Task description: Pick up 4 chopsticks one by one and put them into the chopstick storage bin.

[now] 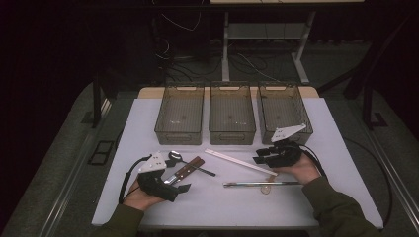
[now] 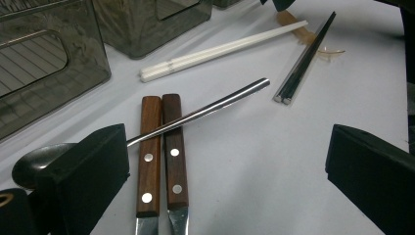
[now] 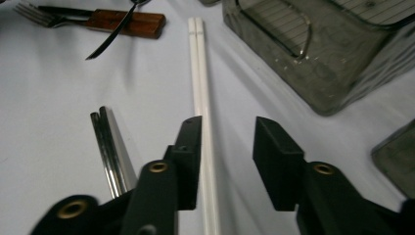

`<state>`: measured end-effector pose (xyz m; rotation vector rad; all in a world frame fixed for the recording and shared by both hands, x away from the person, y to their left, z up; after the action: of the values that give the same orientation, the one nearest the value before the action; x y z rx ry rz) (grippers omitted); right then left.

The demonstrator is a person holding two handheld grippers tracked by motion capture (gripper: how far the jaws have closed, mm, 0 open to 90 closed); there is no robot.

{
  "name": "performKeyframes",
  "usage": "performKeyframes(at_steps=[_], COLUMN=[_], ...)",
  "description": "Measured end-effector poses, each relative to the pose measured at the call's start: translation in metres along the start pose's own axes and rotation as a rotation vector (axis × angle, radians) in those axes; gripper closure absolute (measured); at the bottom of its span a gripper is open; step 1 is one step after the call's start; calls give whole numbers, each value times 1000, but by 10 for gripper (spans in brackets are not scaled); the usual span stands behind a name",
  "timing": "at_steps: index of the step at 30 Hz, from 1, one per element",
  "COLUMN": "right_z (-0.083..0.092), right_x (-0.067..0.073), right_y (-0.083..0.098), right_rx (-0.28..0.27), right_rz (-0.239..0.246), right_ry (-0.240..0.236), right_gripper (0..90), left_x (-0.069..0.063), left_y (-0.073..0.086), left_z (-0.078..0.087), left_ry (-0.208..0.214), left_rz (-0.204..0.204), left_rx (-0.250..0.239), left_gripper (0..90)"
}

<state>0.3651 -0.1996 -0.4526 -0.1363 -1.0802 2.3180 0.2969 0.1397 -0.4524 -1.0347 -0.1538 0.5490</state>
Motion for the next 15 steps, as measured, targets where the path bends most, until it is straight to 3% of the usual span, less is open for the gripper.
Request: performKeyframes(at_steps=[7,15], right_z=[-5,-9], right_x=[3,3], right_y=[4,7], right_rx=[52,86], right_rz=[30,44], right_ry=[-19,-13], right_gripper=[778,791], left_x=[0,0], left_y=[0,0], left_z=[0,0], left_ry=[1,1], left_rz=[0,-1], left_rx=[-1,-2], left_gripper=[9,9])
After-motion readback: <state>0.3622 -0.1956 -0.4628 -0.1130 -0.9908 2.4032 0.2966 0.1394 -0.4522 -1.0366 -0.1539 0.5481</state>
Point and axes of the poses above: each handheld gripper's, and its own axes: z roughly backward along the jaws, y roughly out of its underside, x roughly to its left, the point moved 5 cm from there along -z, roughly forward along the jaws, and after that the axes turned 2 degrees about y, right-handed, at the moved point
